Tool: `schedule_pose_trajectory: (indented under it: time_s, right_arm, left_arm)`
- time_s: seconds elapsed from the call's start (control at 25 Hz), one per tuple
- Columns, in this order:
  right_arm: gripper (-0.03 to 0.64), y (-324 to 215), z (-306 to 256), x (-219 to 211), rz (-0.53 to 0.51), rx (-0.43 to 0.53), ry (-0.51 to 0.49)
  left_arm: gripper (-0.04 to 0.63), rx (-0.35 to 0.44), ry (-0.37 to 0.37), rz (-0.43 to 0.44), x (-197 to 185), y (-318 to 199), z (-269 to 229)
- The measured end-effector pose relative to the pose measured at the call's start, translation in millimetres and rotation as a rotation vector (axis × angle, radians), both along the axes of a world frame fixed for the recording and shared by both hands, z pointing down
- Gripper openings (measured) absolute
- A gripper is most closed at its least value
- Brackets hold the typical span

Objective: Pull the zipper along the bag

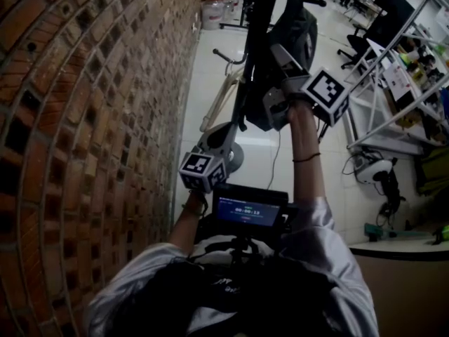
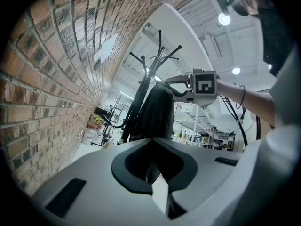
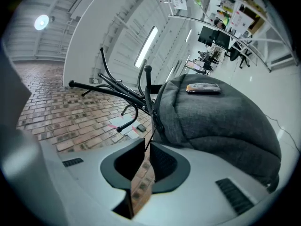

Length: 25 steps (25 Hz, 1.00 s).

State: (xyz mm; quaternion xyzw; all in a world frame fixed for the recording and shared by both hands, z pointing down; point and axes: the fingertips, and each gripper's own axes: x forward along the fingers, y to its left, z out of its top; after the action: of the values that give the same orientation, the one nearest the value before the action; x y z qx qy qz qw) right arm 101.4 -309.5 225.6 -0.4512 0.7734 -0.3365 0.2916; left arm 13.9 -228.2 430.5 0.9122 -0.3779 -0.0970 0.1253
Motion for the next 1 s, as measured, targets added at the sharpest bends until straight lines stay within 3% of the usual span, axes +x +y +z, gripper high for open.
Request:
schedule_pose_trajectory:
  time_s: [0.28, 0.56, 1.0]
  right_arm:
    - [0.043, 26, 54, -2, -0.012, -0.077, 0.028]
    - [0.012, 70, 110, 22, 0.046, -0.086, 0.229]
    - [0.006, 148, 159, 80, 0.110, -0.060, 0.358]
  left_arm:
    - [0.002, -0.009, -0.012, -0.002, -8, 11, 6]
    - [0.002, -0.020, -0.022, -0.017, -17, 23, 11]
    - [0.002, -0.015, -0.063, -0.071, -15, 53, -4]
